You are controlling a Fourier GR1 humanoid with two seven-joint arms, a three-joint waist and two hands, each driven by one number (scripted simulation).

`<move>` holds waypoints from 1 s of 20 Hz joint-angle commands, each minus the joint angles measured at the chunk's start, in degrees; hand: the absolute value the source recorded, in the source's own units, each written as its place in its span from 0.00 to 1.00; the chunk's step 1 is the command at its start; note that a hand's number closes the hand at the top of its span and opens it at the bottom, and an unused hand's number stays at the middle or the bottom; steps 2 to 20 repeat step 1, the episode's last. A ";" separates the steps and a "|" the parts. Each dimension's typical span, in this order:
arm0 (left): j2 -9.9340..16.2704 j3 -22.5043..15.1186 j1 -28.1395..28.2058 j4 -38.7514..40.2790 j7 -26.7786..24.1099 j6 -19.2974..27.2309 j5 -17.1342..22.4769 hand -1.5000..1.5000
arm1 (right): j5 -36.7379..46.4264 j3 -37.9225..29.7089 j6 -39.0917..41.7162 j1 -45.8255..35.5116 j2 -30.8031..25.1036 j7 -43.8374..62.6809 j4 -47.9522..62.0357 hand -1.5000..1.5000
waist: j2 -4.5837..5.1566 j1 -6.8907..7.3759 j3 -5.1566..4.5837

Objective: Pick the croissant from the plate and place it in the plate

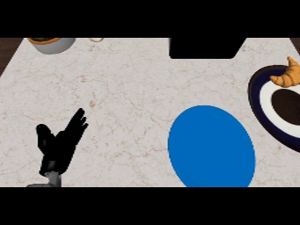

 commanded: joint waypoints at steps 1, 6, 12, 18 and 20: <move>-0.57 -0.30 1.17 1.55 -2.03 -0.44 -0.41 0.50 | 0.09 0.48 5.66 2.67 1.65 -10.56 -0.59 0.00 | -0.10 -0.19 -0.07; -0.57 -0.30 1.17 1.55 -2.03 -0.44 -0.41 0.50 | 0.09 0.48 5.66 2.67 1.65 -10.56 -0.59 0.00 | -0.10 -0.19 -0.07; -0.57 -0.30 1.17 1.55 -2.03 -0.44 -0.41 0.50 | 0.09 0.48 5.66 2.67 1.65 -10.56 -0.59 0.00 | -0.10 -0.19 -0.07; -0.57 -0.30 1.17 1.55 -2.03 -0.44 -0.41 0.50 | 0.09 0.48 5.66 2.67 1.65 -10.56 -0.59 0.00 | -0.10 -0.19 -0.07; -0.57 -0.30 1.17 1.55 -2.03 -0.44 -0.41 0.50 | 0.09 0.48 5.66 2.67 1.65 -10.56 -0.59 0.00 | -0.10 -0.19 -0.07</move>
